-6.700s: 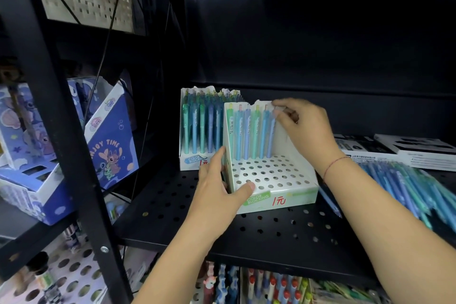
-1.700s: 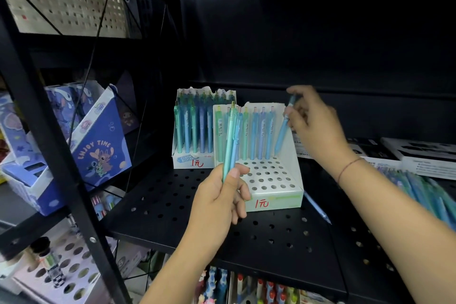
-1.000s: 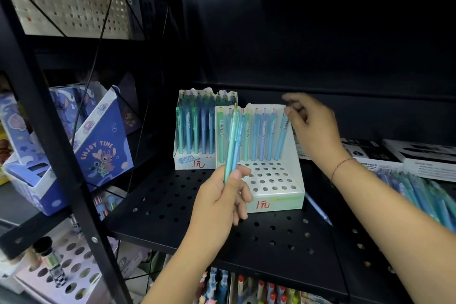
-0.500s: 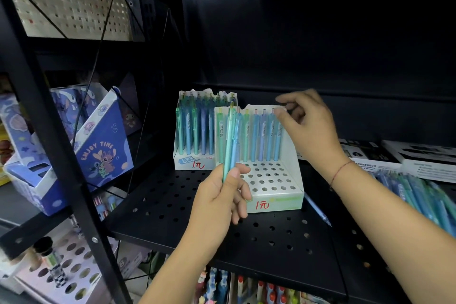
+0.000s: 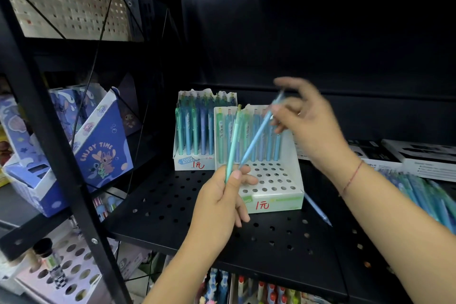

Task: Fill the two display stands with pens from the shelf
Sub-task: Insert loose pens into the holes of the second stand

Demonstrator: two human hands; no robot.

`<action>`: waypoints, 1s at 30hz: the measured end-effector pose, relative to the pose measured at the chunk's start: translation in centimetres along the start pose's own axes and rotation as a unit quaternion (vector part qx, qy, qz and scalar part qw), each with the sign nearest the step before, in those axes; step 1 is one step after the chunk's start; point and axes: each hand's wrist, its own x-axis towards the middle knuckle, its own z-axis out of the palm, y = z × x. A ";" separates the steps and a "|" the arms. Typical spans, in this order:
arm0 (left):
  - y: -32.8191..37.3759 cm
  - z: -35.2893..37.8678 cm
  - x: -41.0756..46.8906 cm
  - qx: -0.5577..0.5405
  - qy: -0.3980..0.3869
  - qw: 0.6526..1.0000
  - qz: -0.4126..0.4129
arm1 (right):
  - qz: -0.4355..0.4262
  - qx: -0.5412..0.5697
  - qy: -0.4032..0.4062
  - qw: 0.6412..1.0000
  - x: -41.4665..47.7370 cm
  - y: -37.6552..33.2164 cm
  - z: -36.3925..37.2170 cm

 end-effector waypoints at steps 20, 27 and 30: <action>-0.2 -0.2 0.0 -0.007 -0.008 1.000 -0.001 | -0.044 -0.363 0.045 0.930 0.7 2.7 -2.2; -0.3 -0.2 0.0 -0.020 -0.010 1.000 0.002 | -0.028 -0.333 0.060 0.941 0.9 3.1 -2.3; -0.4 -0.2 0.0 -0.021 -0.010 1.000 0.002 | -0.040 -0.353 0.046 0.934 0.8 3.6 -2.1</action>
